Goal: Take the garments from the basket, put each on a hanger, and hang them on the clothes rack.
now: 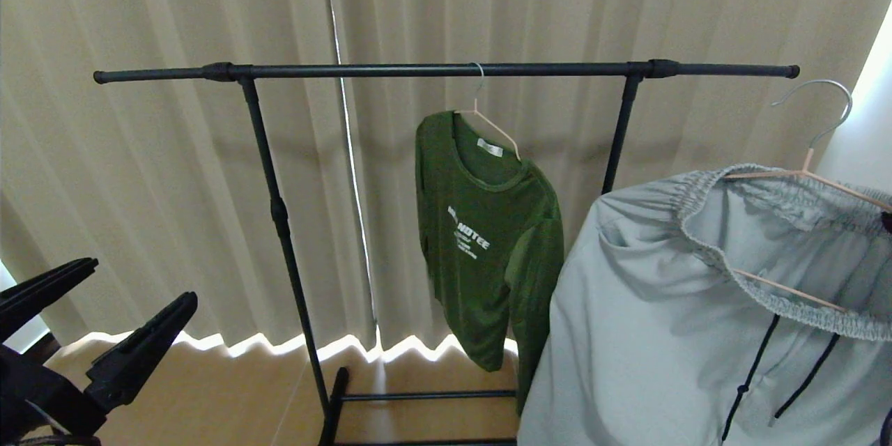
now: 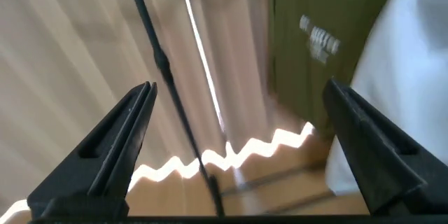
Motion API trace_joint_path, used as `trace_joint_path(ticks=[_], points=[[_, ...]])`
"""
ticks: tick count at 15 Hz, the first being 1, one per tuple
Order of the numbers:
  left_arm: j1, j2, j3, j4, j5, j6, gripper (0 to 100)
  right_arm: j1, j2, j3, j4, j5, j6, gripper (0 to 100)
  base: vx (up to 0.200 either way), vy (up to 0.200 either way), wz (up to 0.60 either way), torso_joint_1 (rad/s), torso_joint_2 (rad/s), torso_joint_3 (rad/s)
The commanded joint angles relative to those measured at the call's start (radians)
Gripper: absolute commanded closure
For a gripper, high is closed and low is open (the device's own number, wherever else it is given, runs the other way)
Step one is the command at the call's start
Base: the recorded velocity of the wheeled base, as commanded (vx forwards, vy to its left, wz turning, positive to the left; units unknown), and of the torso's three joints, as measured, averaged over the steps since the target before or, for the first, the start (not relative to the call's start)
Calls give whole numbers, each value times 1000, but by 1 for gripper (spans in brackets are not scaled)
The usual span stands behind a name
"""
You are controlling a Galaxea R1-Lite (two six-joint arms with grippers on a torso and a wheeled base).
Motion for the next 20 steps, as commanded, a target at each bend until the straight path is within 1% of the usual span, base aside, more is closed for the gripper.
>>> trace_joint_path(ticks=[1,4,11,20], points=[[1,4,3,-2,1,-2,0,-6,-39,1,10,-10,0,100,0,0,0,0,0,0],[1,10,6,3,1,-2,0,-11,-79,29,18,-40,0,100,0,0,0,0,0,0],[26,11,9,3,1,-2,0,-11,-82,45,14,-40,0,100,0,0,0,0,0,0],[26,10,9,3,1,3,0,-11,-79,42,9,-37,0,100,0,0,0,0,0,0]])
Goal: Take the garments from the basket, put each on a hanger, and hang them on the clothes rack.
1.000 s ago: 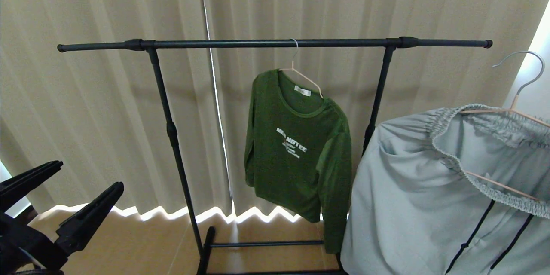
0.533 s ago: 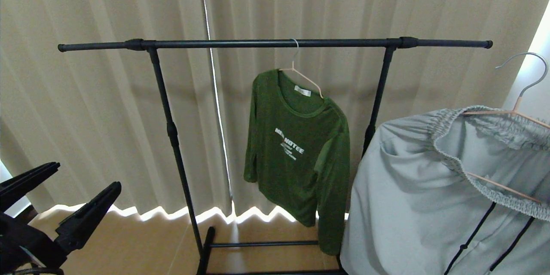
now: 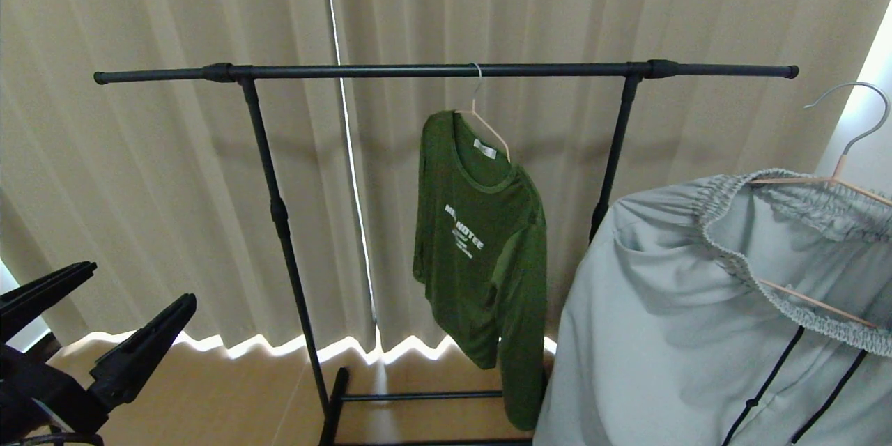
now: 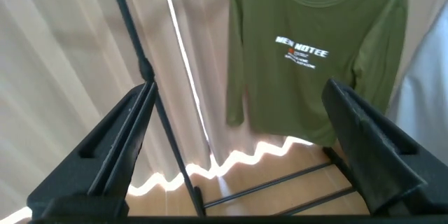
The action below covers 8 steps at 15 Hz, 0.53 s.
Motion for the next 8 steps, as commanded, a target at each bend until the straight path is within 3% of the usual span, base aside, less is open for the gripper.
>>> trace_joint_path(ticks=[1,8], points=[[0,2,1,0,1,0,0,3,4,0,0,0,0,100,200,0,0,2,2,7],[0,4,1,0,1,0,0,13,18,2,4,3,0,100,200,0,0,2,4,4]])
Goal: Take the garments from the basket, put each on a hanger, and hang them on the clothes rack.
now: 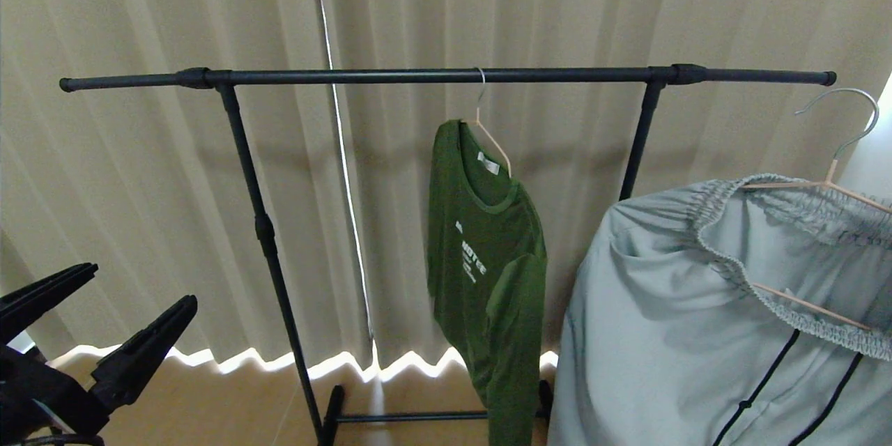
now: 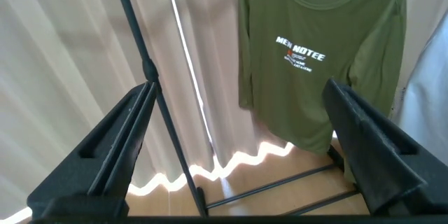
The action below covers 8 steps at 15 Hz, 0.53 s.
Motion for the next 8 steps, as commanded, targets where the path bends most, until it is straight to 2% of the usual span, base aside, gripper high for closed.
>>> trace_joint_path(ticks=[1,5,8], points=[[0,3,1,0,1,0,0,8,18,-7,-6,0,1,100,200,0,0,-2,7,2],[0,21,4,1,1,2,0,57,103,-56,-9,-2,30,100,200,0,0,5,4,0],[0,37,5,0,1,2,0,126,193,-136,-4,-6,104,100,200,0,0,2,2,2]])
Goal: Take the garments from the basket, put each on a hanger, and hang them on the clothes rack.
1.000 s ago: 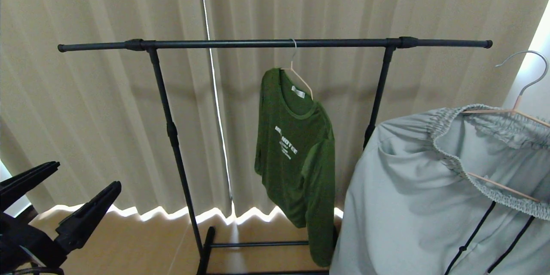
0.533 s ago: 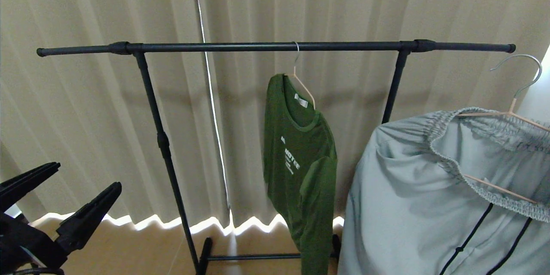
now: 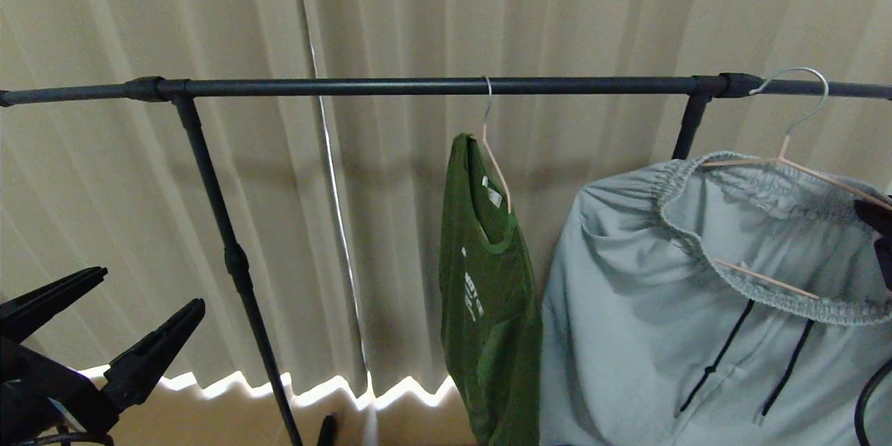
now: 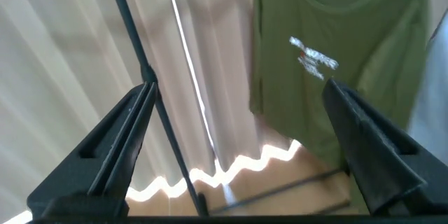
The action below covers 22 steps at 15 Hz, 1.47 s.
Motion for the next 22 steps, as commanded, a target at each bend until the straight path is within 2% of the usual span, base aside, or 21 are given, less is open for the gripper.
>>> trace_joint_path(ticks=[1,4,7,8,13,18,19,22], points=[[0,26,4,0,0,2,0,48,117,-81,0,-7,22,100,200,0,0,2,2,2],[-5,48,24,-1,0,13,0,68,223,-179,-1,-18,24,100,0,0,0,0,0,0],[-2,51,22,-3,0,16,0,136,306,-239,-3,-100,51,100,0,0,0,0,0,0],[-2,51,22,-3,0,16,0,154,322,-243,-3,-120,60,100,0,0,0,0,0,0],[-2,49,22,-3,0,16,0,208,361,-240,-7,-123,62,100,0,0,0,0,0,0],[0,48,22,-3,2,16,0,213,349,-225,-7,-123,63,100,0,0,0,0,0,0],[3,48,19,-4,2,16,0,211,346,-216,-9,-120,63,0,0,0,0,0,0,0],[95,42,10,-6,2,28,0,217,315,-145,-83,-100,126,0,0,0,0,0,0,0]])
